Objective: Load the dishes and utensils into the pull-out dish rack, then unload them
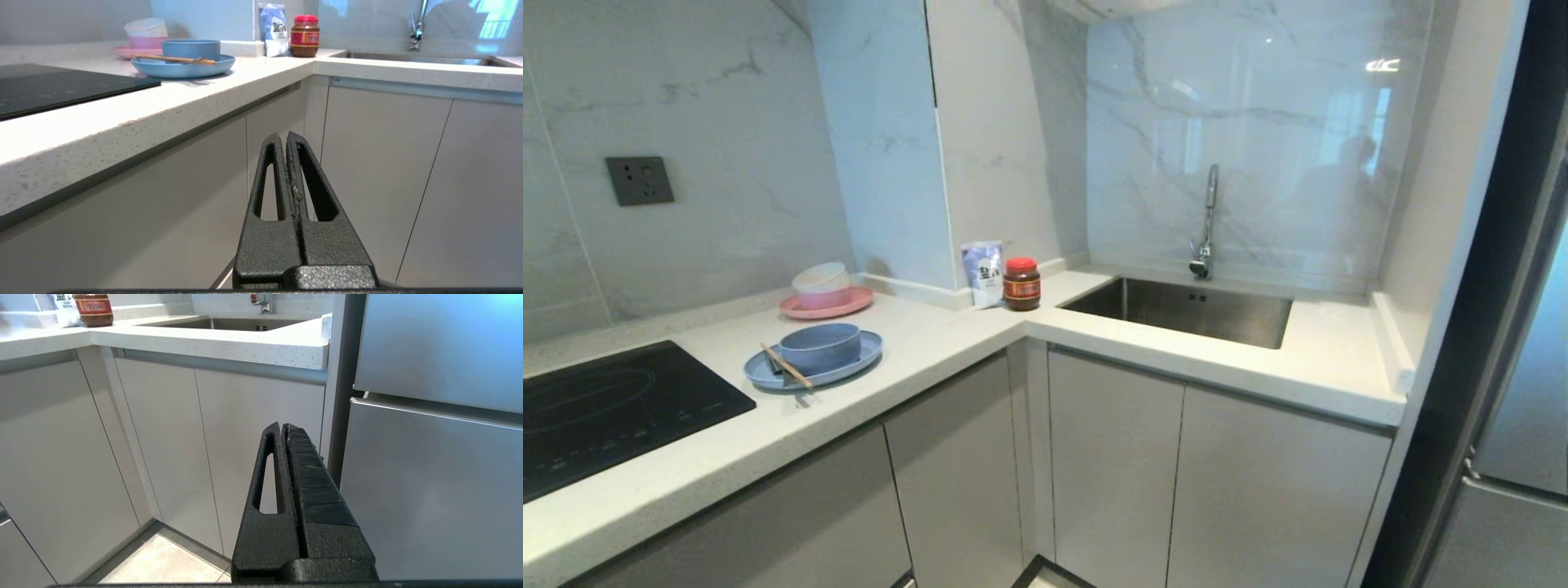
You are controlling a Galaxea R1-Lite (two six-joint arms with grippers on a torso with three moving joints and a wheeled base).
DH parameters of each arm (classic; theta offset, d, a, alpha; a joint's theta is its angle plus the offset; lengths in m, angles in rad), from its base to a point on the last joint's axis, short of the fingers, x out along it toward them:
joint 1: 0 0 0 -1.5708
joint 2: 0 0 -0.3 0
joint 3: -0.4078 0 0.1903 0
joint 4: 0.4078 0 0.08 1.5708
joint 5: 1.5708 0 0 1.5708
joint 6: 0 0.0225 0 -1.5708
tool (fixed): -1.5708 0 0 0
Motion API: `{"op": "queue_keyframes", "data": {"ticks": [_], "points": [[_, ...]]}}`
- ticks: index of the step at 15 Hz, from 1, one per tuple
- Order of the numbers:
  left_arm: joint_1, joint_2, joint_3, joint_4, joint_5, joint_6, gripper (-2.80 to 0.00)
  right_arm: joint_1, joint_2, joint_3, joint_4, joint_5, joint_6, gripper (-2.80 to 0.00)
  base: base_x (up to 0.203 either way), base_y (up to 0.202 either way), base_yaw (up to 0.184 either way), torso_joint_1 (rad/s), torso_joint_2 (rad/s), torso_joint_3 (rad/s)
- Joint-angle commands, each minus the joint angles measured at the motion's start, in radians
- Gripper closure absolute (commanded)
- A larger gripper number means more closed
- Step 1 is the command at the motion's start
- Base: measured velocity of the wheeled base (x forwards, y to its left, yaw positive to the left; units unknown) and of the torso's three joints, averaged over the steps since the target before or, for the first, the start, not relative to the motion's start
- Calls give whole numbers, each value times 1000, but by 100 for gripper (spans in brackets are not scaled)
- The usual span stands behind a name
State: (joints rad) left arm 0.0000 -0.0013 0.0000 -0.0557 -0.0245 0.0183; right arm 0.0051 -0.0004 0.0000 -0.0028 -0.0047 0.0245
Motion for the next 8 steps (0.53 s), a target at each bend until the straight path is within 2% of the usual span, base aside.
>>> {"op": "queue_keyframes", "data": {"ticks": [1,6,8], "points": [[0,1,25,0,0,-3,0,0,-4,2,0,0,0,0,0,0,0,-1,2,64],[1,1,25,-1,15,-23,0,0,-4,2,0,0,0,0,0,0,0,0,0,8],[1,1,25,-4,26,-75,0,1,-3,2,0,0,0,0,0,0,0,0,0,0]]}}
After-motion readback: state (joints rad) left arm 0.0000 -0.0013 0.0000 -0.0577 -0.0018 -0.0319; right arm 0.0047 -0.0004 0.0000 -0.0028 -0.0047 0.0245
